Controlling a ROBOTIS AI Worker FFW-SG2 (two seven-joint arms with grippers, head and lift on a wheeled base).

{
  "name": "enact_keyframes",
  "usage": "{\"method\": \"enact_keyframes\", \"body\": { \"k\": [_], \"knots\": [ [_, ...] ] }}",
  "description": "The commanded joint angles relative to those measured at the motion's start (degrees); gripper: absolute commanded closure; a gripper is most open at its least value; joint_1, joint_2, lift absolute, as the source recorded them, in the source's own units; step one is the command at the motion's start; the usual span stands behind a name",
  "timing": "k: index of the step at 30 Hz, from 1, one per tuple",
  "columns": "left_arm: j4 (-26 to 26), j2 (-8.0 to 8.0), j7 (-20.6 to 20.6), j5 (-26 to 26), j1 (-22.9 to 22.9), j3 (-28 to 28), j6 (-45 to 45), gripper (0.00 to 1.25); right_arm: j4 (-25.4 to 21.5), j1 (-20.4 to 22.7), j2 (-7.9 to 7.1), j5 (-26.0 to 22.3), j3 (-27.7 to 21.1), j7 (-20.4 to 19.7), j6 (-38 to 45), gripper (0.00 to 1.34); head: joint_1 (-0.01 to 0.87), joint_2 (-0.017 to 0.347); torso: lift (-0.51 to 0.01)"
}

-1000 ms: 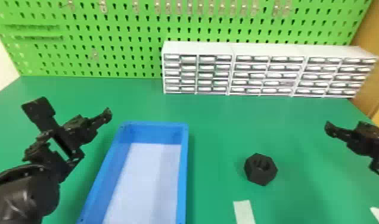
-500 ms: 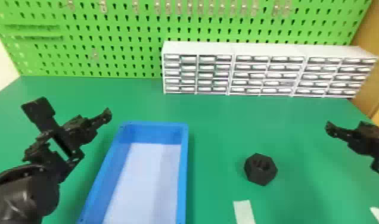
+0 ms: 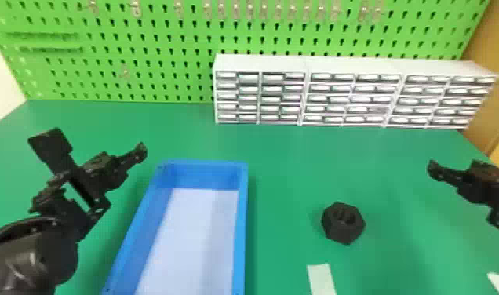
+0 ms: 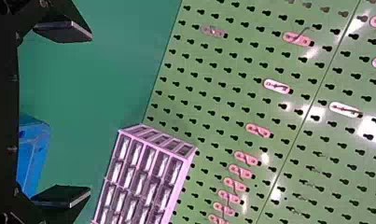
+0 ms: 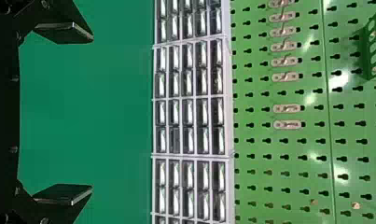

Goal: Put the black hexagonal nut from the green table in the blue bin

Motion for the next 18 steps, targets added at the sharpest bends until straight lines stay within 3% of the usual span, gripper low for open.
{"method": "enact_keyframes", "body": {
  "k": [1, 5, 10, 18],
  "knots": [
    [0.0, -0.05, 0.0, 0.0, 0.0, 0.0, 0.0, 0.13, -2.2, -0.5, -0.64, 1.6, 0.9, -1.8, 6.5, 0.16, 0.666, 0.032, -0.1],
    [0.0, 0.04, 0.0, 0.0, 0.1, 0.0, 0.0, 0.13, -5.1, -1.5, -1.78, 4.8, 3.5, -3.6, 13.7, 0.16, 0.666, 0.032, -0.1],
    [0.0, -0.05, 0.0, 0.0, 0.0, 0.0, 0.0, 0.13, -6.1, -4.1, -3.54, 4.7, 6.6, -3.8, 22.6, 0.16, 0.666, 0.032, -0.1],
    [0.0, -0.05, 0.0, -0.1, 0.0, 0.0, 0.0, 0.13, -7.7, -7.1, -4.77, 5.2, 10.1, -4.1, 31.8, 0.16, 0.666, 0.032, -0.1]
  ]
}}
